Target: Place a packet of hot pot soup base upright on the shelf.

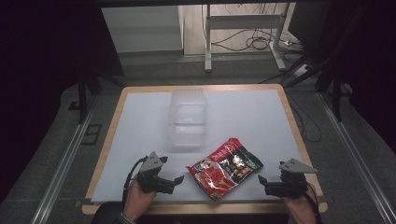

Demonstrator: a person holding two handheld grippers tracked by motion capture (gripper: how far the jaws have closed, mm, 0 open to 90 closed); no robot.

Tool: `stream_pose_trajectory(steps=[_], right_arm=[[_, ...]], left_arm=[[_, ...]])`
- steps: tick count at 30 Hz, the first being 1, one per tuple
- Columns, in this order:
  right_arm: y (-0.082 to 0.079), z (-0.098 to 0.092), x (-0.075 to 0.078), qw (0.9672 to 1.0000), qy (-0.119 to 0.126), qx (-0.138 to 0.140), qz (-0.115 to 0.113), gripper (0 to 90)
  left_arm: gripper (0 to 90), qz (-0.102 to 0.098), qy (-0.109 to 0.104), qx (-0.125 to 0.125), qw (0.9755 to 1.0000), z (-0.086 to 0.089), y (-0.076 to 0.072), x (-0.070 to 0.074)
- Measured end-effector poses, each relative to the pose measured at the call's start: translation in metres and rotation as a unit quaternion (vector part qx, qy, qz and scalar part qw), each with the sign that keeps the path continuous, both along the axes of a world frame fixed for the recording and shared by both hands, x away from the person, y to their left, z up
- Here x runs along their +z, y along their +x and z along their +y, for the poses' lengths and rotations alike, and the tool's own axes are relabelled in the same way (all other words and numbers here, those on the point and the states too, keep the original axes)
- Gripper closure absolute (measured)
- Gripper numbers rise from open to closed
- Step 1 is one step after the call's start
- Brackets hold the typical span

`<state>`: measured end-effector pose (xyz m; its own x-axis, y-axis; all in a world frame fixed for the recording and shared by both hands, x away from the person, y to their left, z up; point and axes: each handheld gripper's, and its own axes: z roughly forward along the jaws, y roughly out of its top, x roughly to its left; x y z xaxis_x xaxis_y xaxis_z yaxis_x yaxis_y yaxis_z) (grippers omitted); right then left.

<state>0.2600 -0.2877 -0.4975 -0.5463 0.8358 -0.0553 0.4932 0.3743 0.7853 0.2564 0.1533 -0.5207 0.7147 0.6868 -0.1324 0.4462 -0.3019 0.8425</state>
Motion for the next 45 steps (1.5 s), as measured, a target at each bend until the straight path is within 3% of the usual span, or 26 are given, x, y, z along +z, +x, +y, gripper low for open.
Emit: stream_pose_trajectory(steps=[4,7,9,13,21,29,45], right_arm=[[0.001,-0.001,-0.001,0.9996,0.021,0.016,0.007,3.3],[0.004,-0.003,-0.003,0.999,0.033,0.025,0.017,3.3],[0.007,-0.006,-0.005,0.9979,0.053,0.028,0.026,3.3],[0.008,-0.009,-0.005,0.9972,0.066,0.027,0.024,3.5],[0.009,-0.007,-0.006,0.9966,0.068,0.038,0.026,3.5],[0.009,-0.006,-0.006,0.9966,0.065,0.041,0.029,3.5],[0.009,-0.004,-0.007,0.9966,0.062,0.044,0.031,3.5]], left_arm=[[3.3,-0.001,0.0,-0.005,1.0,-0.005,-0.002,0.001],[3.3,-0.005,0.02,0.0,0.9998,-0.007,-0.004,0.001],[3.5,0.005,0.028,0.005,0.9996,-0.008,-0.003,0.0],[4.1,0.021,0.04,0.014,0.9989,-0.008,-0.003,-0.001],[3.9,0.021,0.048,0.023,0.9984,-0.008,-0.003,0.0],[5.0,0.006,0.049,0.022,0.9986,-0.012,-0.005,0.004],[8.0,0.002,0.05,-0.012,0.9987,-0.027,-0.006,0.013]])
